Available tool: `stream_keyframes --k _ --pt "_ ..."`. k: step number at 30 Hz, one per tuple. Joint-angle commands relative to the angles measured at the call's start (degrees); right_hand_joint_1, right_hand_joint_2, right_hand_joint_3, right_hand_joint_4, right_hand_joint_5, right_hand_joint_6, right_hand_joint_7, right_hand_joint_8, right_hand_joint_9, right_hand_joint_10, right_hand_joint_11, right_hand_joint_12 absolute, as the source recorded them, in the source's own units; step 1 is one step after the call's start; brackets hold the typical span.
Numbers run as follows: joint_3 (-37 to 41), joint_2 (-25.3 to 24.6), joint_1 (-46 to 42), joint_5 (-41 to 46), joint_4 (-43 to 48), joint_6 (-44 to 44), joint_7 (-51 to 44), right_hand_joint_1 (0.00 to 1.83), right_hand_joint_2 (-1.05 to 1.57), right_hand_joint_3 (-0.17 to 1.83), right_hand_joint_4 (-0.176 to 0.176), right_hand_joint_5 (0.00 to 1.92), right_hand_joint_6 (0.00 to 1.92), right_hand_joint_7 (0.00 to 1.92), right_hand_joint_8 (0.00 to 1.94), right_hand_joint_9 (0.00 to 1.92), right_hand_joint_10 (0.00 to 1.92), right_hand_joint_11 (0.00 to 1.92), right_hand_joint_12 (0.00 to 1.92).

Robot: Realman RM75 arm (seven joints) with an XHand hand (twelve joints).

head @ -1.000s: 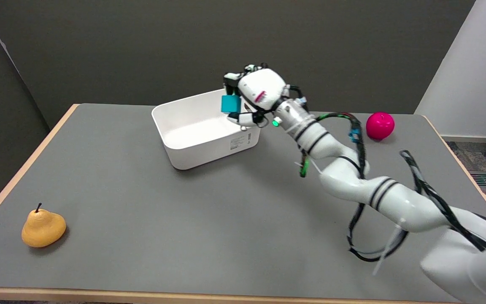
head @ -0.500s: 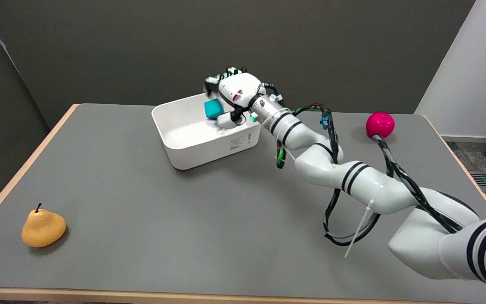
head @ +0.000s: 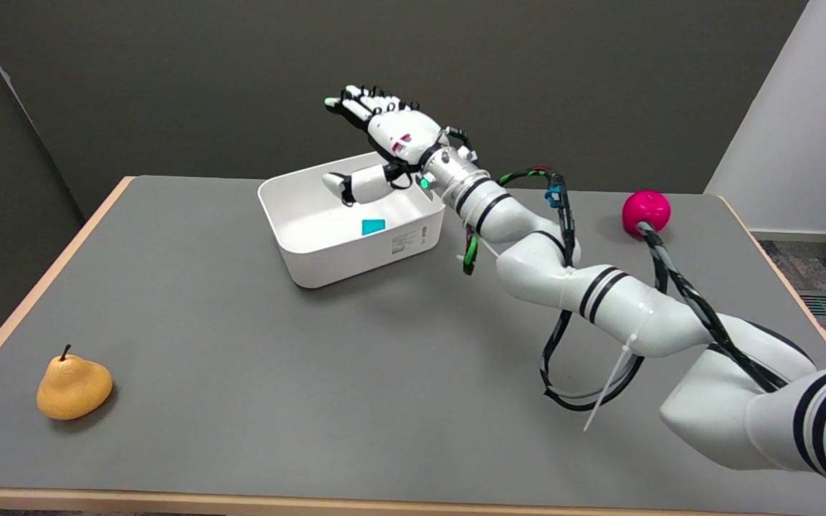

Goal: Place the cube in the box.

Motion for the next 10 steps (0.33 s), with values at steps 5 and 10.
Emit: stream_keyframes --k 5,10 --pt "32.17 18.48 -45.96 18.77 46.84 14.27 -11.65 0.30 0.52 0.92 0.084 0.07 0.40 0.03 0.13 0.00 0.41 0.00 0.95" --pt "40.51 21.97 -64.75 28.32 48.48 30.39 -6.95 0.30 0.56 0.96 0.075 0.10 0.42 0.08 0.21 0.02 0.52 0.00 1.00"
